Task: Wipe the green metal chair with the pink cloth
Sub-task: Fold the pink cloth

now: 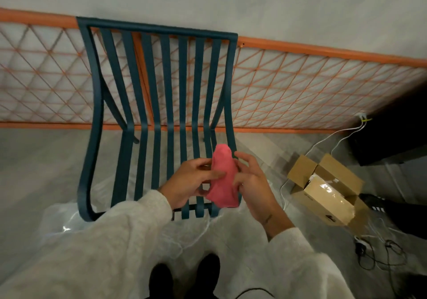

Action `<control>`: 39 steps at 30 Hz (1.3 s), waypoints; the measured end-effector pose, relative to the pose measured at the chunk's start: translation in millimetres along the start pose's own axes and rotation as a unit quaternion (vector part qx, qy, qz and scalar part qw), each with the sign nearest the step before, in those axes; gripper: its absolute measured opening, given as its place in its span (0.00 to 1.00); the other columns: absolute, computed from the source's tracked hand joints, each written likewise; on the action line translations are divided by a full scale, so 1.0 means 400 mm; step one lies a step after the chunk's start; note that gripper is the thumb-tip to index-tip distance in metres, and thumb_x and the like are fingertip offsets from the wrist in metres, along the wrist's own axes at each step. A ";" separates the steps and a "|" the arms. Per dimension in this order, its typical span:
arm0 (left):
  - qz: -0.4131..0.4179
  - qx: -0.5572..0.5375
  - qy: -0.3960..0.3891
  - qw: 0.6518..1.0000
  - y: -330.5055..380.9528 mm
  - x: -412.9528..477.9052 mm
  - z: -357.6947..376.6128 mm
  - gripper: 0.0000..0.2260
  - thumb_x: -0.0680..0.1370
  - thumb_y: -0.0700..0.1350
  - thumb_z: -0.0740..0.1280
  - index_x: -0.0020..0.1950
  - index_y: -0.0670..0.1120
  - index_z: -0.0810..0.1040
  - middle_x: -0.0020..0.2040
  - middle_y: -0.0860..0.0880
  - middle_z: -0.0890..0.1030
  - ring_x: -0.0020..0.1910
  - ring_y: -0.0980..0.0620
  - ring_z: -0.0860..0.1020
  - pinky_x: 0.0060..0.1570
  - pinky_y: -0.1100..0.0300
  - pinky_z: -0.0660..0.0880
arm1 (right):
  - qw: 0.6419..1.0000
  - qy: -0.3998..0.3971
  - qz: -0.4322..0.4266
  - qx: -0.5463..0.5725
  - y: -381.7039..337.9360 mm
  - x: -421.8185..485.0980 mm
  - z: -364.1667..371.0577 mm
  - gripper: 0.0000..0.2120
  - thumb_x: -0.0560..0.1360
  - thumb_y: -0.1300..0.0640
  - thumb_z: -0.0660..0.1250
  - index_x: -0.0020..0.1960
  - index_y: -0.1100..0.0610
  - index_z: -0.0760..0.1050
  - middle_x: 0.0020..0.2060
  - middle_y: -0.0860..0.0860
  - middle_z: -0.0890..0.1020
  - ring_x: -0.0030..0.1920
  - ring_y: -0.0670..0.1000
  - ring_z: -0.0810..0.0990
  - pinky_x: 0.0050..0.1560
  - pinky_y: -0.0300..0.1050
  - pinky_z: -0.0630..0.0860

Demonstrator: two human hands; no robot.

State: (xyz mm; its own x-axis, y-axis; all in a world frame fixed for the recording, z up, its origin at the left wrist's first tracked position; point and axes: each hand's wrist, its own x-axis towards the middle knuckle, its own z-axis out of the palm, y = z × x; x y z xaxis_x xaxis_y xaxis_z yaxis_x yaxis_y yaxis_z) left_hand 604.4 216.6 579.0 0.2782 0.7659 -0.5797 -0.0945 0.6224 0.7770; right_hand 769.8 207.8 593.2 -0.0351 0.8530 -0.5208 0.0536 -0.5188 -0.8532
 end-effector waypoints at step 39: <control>0.398 0.279 0.220 0.846 0.363 -0.423 0.024 0.10 0.77 0.44 0.68 0.55 0.57 0.81 0.50 0.61 0.83 0.51 0.64 0.79 0.52 0.63 0.77 | 0.969 -0.067 -0.188 -0.146 -0.511 -0.243 0.078 0.07 0.78 0.58 0.66 0.52 0.54 0.82 0.48 0.54 0.85 0.52 0.56 0.84 0.55 0.57 0.83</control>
State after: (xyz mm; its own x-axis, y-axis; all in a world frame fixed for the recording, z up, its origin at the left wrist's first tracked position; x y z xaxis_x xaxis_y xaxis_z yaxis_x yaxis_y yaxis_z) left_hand 552.6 176.0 792.2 -0.0552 0.9686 0.2424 0.4151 -0.1985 0.8879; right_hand 731.1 229.4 817.4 -0.2357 0.9530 -0.1905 0.2913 -0.1177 -0.9494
